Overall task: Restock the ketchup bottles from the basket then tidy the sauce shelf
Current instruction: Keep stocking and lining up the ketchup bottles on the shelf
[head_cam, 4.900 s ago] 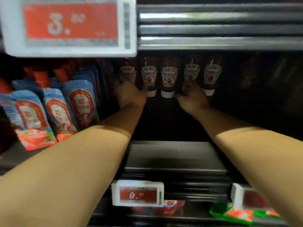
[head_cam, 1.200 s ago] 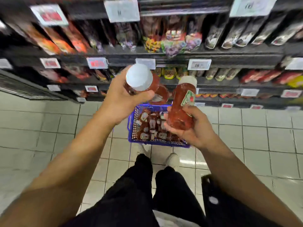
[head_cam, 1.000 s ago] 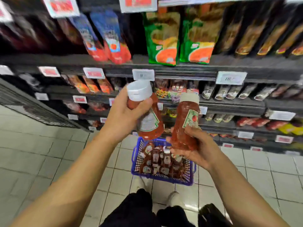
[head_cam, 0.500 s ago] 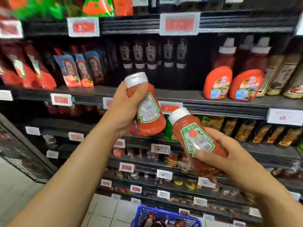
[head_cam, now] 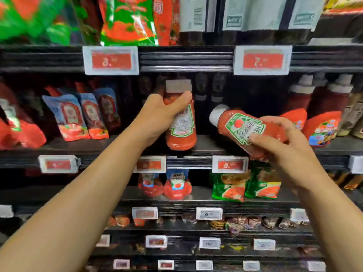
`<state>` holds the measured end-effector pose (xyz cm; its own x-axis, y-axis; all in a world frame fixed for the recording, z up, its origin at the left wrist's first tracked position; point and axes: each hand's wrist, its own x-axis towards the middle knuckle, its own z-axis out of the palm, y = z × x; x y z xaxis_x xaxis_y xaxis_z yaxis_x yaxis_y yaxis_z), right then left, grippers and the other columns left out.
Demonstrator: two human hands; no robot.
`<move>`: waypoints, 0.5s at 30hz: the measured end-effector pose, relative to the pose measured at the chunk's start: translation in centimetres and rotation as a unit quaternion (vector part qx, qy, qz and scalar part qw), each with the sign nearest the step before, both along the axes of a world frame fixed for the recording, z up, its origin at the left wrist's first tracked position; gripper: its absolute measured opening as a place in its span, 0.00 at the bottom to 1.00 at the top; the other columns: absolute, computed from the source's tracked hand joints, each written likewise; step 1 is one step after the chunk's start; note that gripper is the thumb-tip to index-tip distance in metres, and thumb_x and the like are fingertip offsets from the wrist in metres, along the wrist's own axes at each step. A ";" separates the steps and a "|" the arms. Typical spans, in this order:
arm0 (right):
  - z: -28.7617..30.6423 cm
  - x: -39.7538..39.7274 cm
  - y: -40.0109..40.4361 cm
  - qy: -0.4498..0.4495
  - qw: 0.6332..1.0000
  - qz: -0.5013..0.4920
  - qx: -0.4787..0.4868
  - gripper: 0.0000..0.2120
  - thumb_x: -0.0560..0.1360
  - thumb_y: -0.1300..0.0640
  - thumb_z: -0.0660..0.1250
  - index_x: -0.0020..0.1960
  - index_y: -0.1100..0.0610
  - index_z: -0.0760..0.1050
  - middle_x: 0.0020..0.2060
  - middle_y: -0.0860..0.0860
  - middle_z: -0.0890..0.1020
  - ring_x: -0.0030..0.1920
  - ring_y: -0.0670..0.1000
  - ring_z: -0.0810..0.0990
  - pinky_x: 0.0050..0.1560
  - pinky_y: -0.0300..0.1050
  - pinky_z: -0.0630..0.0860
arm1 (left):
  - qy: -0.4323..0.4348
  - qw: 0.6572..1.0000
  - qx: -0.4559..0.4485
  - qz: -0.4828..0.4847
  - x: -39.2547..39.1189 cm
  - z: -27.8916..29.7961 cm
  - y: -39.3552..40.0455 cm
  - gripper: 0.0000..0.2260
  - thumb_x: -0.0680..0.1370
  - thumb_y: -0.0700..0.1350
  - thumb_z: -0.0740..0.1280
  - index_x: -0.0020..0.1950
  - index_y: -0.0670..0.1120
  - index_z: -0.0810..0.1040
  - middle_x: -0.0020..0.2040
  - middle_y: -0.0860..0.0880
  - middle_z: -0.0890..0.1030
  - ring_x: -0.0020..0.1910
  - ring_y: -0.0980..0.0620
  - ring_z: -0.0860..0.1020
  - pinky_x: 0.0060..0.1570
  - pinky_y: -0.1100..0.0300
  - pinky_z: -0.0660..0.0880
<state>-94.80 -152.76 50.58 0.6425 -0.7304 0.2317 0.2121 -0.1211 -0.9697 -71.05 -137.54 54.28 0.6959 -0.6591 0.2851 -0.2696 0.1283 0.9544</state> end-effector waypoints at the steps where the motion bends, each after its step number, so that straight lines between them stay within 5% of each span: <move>1: 0.0 1.0 -0.3 -0.003 1.000 -0.012 0.010 0.27 0.61 0.52 0.83 0.58 0.50 0.78 0.53 0.56 0.85 0.49 0.54 0.84 0.49 0.52 0.81 | 0.002 1.000 0.011 0.005 0.7 -0.2 -0.5 0.18 0.64 0.60 0.77 0.44 0.48 0.85 0.43 0.51 0.87 0.45 0.52 0.86 0.46 0.57 0.83; 6: 0.0 5.5 -1.8 0.030 0.999 -0.045 0.000 0.21 0.63 0.52 0.80 0.53 0.55 0.77 0.46 0.57 0.85 0.45 0.57 0.84 0.48 0.54 0.81 | -0.069 0.998 0.003 -0.003 3.9 -0.4 -3.4 0.21 0.68 0.60 0.74 0.59 0.56 0.78 0.53 0.58 0.84 0.53 0.59 0.83 0.55 0.59 0.79; 9: -0.1 7.5 -2.9 0.050 0.997 -0.051 0.012 0.22 0.66 0.56 0.79 0.57 0.61 0.78 0.45 0.58 0.85 0.40 0.56 0.84 0.43 0.51 0.80 | -0.119 0.993 -0.004 -0.015 5.3 -0.6 -4.5 0.21 0.70 0.60 0.73 0.60 0.56 0.75 0.49 0.65 0.83 0.51 0.67 0.81 0.48 0.71 0.76; 15: -0.1 10.8 -4.2 0.113 0.992 -0.062 0.017 0.17 0.73 0.56 0.76 0.60 0.58 0.79 0.47 0.60 0.87 0.38 0.60 0.85 0.39 0.49 0.81 | -0.135 0.989 -0.026 -0.051 8.5 -2.1 -6.0 0.20 0.74 0.57 0.73 0.63 0.57 0.74 0.53 0.65 0.83 0.56 0.64 0.80 0.50 0.70 0.76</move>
